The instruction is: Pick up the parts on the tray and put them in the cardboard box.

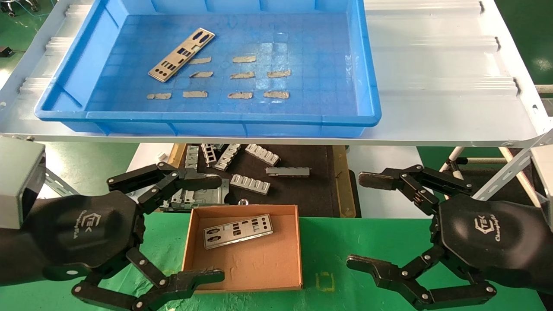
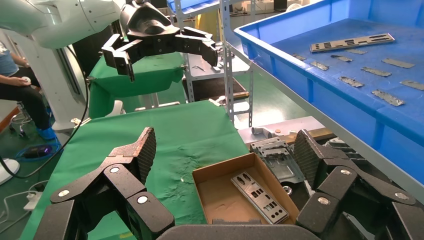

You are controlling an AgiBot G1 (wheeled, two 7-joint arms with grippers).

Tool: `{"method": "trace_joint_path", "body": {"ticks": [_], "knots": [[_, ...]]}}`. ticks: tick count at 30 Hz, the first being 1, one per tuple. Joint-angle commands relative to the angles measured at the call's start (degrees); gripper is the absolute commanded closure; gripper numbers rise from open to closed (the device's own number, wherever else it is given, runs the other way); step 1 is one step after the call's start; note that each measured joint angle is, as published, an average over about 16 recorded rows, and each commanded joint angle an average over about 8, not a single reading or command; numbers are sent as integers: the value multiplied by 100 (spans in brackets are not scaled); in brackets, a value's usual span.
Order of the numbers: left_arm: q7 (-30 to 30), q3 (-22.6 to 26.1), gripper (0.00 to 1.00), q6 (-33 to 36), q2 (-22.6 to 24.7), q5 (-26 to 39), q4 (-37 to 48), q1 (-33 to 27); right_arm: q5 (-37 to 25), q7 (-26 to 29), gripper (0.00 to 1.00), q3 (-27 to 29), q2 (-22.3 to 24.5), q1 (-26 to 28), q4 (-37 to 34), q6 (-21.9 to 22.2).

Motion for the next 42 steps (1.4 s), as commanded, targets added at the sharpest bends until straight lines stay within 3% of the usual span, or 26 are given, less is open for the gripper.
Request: {"method": "trace_joint_path", "body": {"ticks": [1, 5, 7, 13, 19, 31, 42], "knots": [[0, 0, 0, 1, 0, 0, -1, 0, 0, 0, 38, 0, 0, 0, 0, 0], [-1, -4, 0, -12, 2, -1, 8, -3, 0, 0, 88, 0, 0, 0, 0, 0], [-9, -12, 0, -65, 17, 3, 39, -19, 0, 0, 99, 0, 0, 0, 0, 0], [-90, -29, 0, -539, 221, 126, 335, -277, 0, 0, 100, 0, 0, 0, 0, 0], [-98, 82, 0, -1106, 646, 545, 957, -989, 0, 0, 100, 0, 0, 0, 0, 0], [37, 596, 0, -1969, 1520, 1766, 3063, -2790, 0, 0, 100, 0, 0, 0, 0, 0], [470, 1046, 0, -2091, 2061, 2571, 5006, -3881, 0, 0, 100, 0, 0, 0, 0, 0]]}}
